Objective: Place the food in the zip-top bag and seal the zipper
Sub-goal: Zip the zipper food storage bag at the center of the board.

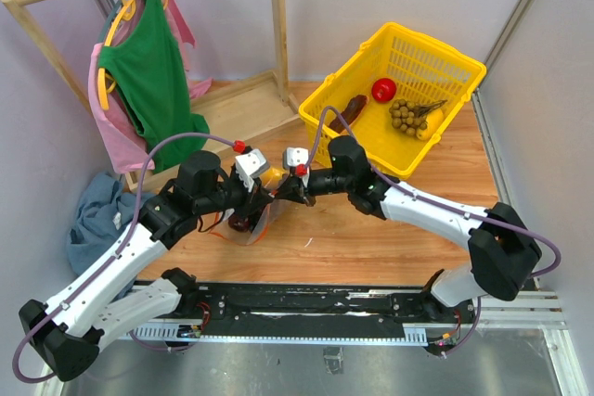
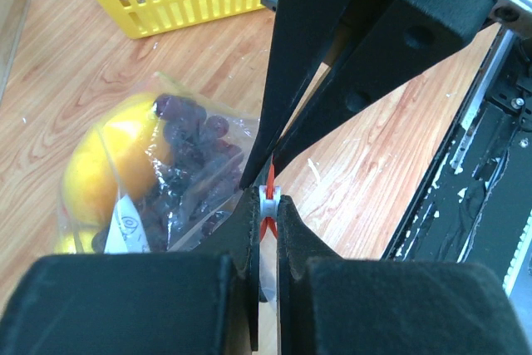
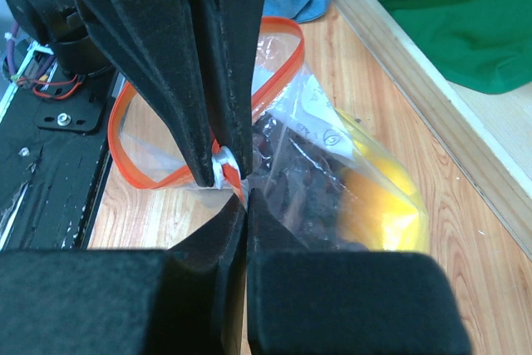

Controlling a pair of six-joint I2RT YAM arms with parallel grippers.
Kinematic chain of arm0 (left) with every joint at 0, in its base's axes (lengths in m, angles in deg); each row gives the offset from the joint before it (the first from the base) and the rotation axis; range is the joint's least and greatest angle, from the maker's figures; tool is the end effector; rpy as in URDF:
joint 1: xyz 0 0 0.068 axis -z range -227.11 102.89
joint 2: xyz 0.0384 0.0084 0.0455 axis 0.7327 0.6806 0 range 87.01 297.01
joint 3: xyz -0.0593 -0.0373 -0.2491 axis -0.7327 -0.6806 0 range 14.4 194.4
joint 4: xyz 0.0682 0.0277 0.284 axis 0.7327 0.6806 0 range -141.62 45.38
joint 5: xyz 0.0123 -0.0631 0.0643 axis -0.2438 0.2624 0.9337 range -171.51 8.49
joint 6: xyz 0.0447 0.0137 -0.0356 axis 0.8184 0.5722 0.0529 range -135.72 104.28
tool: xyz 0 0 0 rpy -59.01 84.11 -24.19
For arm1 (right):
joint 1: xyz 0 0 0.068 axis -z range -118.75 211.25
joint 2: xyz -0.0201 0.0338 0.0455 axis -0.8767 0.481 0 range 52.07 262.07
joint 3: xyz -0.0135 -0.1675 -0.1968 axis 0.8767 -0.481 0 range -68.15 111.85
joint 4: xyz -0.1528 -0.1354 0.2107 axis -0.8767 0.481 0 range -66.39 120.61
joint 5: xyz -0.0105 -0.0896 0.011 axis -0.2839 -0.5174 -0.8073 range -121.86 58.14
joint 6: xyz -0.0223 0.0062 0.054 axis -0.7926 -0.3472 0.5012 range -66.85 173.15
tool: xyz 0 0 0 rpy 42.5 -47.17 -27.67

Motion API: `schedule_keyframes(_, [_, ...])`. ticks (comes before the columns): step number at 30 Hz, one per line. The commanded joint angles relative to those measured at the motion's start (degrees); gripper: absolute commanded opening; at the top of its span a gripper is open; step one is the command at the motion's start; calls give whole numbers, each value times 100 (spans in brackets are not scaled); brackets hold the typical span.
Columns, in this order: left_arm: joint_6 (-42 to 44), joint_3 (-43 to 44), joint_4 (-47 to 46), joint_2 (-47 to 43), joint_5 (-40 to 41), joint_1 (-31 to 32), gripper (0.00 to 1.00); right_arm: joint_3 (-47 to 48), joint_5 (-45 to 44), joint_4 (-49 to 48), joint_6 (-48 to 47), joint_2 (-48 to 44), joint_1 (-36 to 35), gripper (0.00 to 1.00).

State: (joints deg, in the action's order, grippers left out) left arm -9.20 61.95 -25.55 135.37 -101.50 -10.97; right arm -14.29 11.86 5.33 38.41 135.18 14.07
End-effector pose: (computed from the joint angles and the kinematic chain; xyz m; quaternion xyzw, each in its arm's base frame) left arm 0.1816 -0.1507 0.3043 0.3899 0.7486 -0.2747 0.4605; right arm 0.2267 0.2881 0.2574 -0.5715 0.4921 0.4407 0.4868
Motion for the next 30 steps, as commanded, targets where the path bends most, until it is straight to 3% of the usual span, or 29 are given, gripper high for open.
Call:
schedule_keyframes(1, [-132,201,410,41,454,25,3,-62,-389,-869,408,-305,238,1])
schedule_keyframes(5, [-131,202,354,27,565,25,1,-106,-560,-946,508,-327,246,1])
schedule_keyframes(10, [-10,131,58,-85,286,25,0,-61,-41,-859,572,-295,383,1])
schedule_keyframes(15, [100,-35,-192,-234,72,25,0,214,659,-45,62,-371,456,24])
schedule_keyframes(21, [184,-87,-190,-222,-51,26,0,374,1212,176,-308,-330,430,33])
schedule_keyframes(30, [224,-110,-174,-218,-119,25,0,874,1441,1058,-952,21,251,31])
